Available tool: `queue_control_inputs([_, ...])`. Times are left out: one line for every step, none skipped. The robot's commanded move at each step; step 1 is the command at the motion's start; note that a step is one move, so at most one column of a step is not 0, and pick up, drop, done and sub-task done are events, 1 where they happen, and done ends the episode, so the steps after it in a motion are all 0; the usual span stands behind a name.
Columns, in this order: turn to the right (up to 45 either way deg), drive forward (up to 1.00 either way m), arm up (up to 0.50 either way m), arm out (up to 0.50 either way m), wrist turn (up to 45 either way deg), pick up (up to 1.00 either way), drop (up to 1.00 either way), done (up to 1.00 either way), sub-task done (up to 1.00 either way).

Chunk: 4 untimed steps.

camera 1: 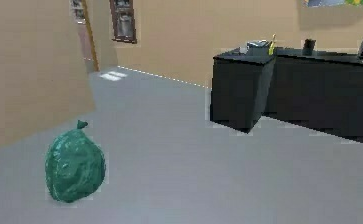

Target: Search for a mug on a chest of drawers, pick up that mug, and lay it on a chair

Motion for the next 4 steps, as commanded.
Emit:
queue_control_inputs([0.0, 1.0, 0.0, 0.0, 0.0, 0.0, 0.0, 0.0, 0.0])
queue_control_inputs([-3.0, 0.0, 0.0, 0.0, 0.0, 0.0, 0.0, 0.0, 0.0])
queue_control_inputs([0.0, 0.1, 0.0, 0.0, 0.0, 0.0, 0.0, 0.0, 0.0])
queue_control_inputs([-3.0, 0.0, 0.0, 0.0, 0.0, 0.0, 0.0, 0.0, 0.0])
